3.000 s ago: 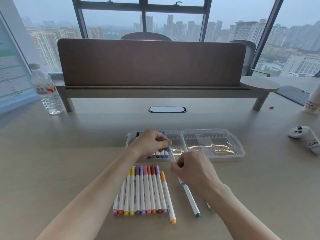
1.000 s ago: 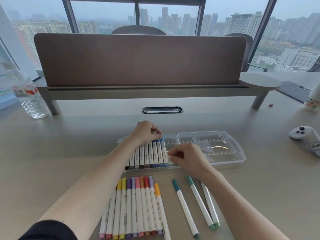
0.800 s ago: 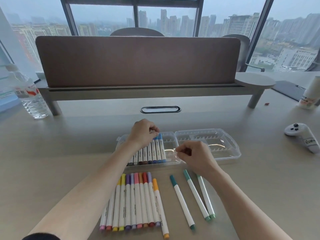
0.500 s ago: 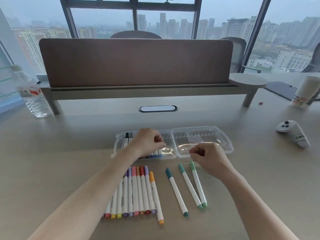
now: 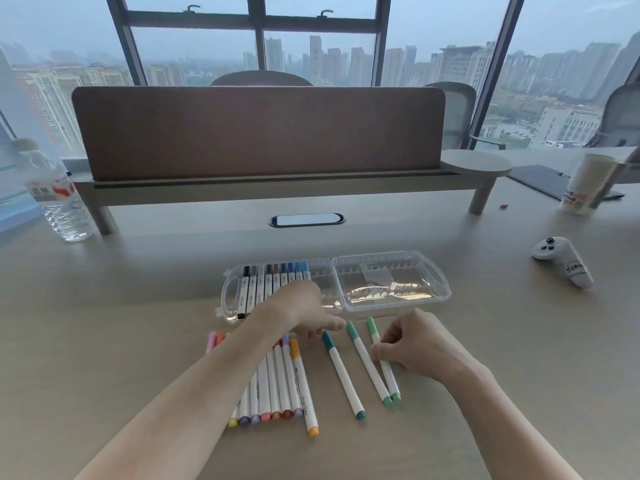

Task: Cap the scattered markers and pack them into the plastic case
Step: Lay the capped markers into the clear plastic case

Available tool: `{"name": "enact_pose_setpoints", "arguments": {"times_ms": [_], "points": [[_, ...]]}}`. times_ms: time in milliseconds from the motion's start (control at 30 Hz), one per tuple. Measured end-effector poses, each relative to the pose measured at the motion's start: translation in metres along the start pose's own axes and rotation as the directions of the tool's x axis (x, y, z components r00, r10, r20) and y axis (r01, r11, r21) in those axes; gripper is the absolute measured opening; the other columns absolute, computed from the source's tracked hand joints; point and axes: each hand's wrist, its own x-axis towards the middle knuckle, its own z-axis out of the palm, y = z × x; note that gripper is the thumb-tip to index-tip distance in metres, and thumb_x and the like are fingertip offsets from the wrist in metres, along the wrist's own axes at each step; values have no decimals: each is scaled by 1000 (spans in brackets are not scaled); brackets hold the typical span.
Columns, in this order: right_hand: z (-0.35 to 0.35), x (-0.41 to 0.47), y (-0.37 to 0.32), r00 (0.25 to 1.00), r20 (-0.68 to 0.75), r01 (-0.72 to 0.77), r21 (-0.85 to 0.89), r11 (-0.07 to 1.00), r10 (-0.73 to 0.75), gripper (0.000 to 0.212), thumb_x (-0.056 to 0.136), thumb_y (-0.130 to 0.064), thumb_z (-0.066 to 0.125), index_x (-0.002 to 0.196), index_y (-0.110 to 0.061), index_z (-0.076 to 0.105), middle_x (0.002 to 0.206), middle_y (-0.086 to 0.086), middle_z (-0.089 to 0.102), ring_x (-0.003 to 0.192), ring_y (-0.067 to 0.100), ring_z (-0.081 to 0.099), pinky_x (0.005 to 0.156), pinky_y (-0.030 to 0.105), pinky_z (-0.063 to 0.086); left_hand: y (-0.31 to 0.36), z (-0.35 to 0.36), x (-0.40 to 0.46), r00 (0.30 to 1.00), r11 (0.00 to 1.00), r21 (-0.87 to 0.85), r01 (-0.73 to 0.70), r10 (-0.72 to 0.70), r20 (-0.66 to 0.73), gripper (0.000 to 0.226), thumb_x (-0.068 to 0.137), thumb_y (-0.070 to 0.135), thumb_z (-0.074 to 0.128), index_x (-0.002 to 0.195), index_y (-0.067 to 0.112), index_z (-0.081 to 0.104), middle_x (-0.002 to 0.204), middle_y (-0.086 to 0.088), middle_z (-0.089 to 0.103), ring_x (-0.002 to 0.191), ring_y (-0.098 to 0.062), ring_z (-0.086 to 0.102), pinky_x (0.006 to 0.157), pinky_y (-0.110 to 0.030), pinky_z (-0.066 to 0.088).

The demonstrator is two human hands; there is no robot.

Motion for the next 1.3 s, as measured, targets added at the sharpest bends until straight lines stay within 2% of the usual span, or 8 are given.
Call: {"name": "enact_pose_setpoints", "arguments": {"times_ms": [200,333,433,567,700,833,1133,1300], "points": [[2,-1,-4,1000,-4,-2,-5,1000,2,23,72,-40,82,66,-19,74,64,-2,69,56,9,58,51,23,47,6,5,-3,996,997,71,31,-37,83,38,83,51,74,76,15,65,65,5,68,56,-8,62,57,-22,47],[4,-1,-5,1000,-26,-7,-10,1000,7,21,72,-38,81,69,-18,74,70,-2,70,60,9,59,53,23,47,5,3,0,996,997,-48,60,-56,73,22,83,32,75,76,14,67,68,0,74,54,-11,64,56,-22,53],[4,0,-5,998,-53,16,13,1000,-16,18,74,-35,79,71,-18,73,73,-4,67,62,7,56,51,19,43,2,3,4,997,991,-110,76,-72,37,18,83,28,70,74,13,64,70,-2,75,60,-15,69,69,-29,60],[6,2,-6,995,-76,61,29,998,-59,14,74,-33,77,68,-22,72,69,-8,66,61,5,55,54,19,45,-2,-3,8,997,963,-257,77,-76,13,17,85,21,66,73,10,66,67,-1,72,48,-4,62,51,-17,47],[7,3,-12,986,-82,153,89,984,-145,20,80,-35,74,65,-21,69,63,-9,64,56,3,53,53,17,44,-7,-17,11,997,938,-342,63,-72,-13,28,84,32,67,77,6,76,73,-2,77,56,-12,57,64,-27,50],[12,8,-24,975,-40,223,154,963,-219,31,87,-39,69,61,-25,62,55,-12,55,46,2,45,47,12,37,-13,-31,19,992,899,-436,38,-85,-88,31,84,34,69,67,8,73,67,-4,73,58,-16,53,61,-30,44],[27,39,-53,953,-91,302,238,923,-289,19,87,-37,71,75,-22,69,67,-3,67,55,5,52,55,21,45,-32,-49,46,939,892,-450,-39,-121,-321,38,87,38,68,73,3,75,73,-9,76,65,-23,68,71,-37,58],[30,62,-68,942,-173,318,192,928,-287,12,87,-31,70,91,-21,69,63,-11,60,58,2,51,56,18,40,-44,-51,73,912,900,-419,-124,-64,-406,32,90,45,69,81,15,78,77,-4,74,75,-18,69,76,-34,55]]}}
